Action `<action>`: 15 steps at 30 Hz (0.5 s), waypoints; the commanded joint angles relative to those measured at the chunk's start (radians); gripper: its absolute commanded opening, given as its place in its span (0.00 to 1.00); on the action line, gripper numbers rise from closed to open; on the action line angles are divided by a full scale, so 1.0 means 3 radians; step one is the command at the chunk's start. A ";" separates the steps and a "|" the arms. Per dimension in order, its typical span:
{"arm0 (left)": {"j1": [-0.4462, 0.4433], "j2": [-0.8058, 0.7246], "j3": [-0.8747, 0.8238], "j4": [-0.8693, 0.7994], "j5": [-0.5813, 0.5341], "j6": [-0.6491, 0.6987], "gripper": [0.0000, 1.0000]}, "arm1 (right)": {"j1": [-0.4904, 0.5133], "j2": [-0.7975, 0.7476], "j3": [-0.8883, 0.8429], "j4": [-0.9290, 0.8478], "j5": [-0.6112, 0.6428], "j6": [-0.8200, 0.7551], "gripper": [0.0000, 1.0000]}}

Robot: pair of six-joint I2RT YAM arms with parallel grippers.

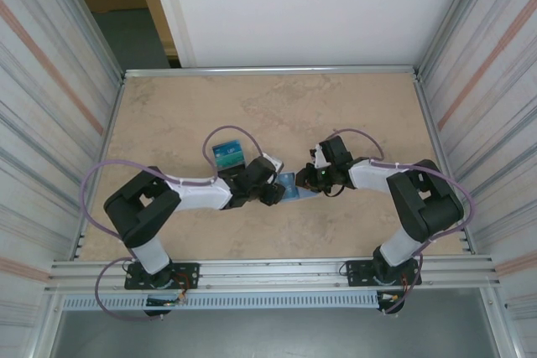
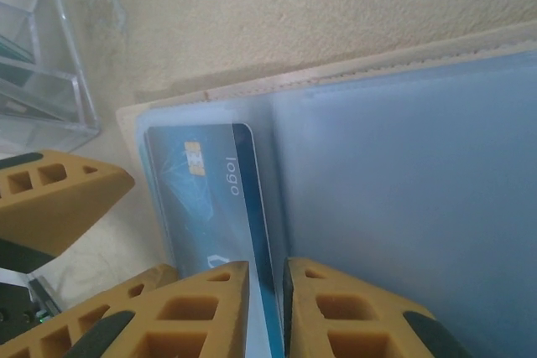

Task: Take the credit cards out of the card holder

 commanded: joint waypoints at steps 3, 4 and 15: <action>0.0016 0.0080 0.0140 -0.0171 0.0008 0.0046 0.56 | -0.0027 0.0097 0.0069 0.0087 -0.0135 -0.0084 0.17; 0.0014 0.0084 0.0146 -0.0201 -0.0001 0.0044 0.56 | -0.0027 0.0103 0.0059 0.0108 -0.0158 -0.0076 0.16; 0.0008 0.0132 0.0198 -0.0439 -0.0041 0.0013 0.56 | -0.0112 0.0066 -0.0017 0.0240 -0.0269 -0.0026 0.13</action>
